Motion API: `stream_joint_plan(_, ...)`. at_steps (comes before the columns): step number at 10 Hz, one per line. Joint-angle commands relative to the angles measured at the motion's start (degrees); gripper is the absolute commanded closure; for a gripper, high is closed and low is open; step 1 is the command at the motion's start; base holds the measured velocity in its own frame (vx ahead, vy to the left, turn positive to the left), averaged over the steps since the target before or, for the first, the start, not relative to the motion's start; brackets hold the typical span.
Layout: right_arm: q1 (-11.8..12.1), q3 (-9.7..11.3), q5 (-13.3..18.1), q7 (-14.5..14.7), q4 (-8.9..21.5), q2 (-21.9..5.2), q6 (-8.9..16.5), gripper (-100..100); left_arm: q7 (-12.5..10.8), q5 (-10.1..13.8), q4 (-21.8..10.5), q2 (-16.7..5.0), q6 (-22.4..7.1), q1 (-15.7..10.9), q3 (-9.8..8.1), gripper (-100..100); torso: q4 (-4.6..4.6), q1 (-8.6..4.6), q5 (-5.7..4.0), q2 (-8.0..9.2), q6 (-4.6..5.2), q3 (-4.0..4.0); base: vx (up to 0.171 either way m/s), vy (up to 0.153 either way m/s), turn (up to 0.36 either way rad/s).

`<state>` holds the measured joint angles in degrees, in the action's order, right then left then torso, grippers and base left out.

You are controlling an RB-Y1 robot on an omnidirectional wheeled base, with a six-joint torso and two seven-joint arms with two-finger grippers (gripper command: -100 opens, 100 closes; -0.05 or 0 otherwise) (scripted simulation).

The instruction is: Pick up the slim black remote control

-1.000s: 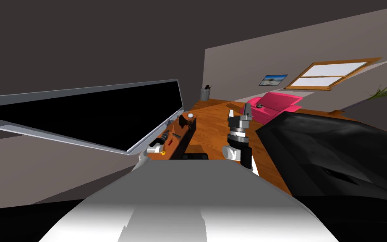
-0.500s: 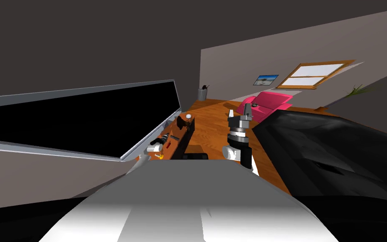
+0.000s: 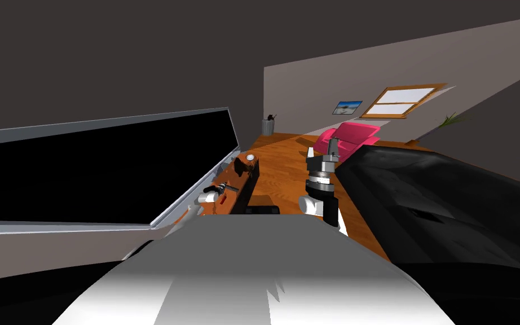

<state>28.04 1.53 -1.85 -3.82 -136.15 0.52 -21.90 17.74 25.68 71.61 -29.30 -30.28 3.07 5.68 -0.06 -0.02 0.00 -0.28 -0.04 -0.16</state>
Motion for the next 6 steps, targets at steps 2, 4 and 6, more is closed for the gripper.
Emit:
stream_joint_plan(2,0.00,0.00,0.00,0.00,0.00,0.00,0.00,0,0.91,1.75,-2.87,-0.45,-4.60,-1.36,0.65,-100,0.01,-0.03,-0.01,0.07,-0.03,0.04,0.041,-0.003,-0.090)
stream_joint_plan(4,0.00,0.00,0.00,0.00,0.00,0.00,0.00,0,1.48,2.89,-4.95,-0.64,-7.41,-2.35,1.10,-100,0.01,-0.03,-0.01,0.06,-0.03,0.03,0.049,0.005,-0.096)
stream_joint_plan(6,0.00,0.00,0.00,0.00,0.00,0.00,0.00,0,2.05,3.98,-6.85,-0.77,-9.75,-3.28,1.56,-100,0.01,-0.01,0.00,0.06,-0.04,0.03,0.051,0.006,-0.069)
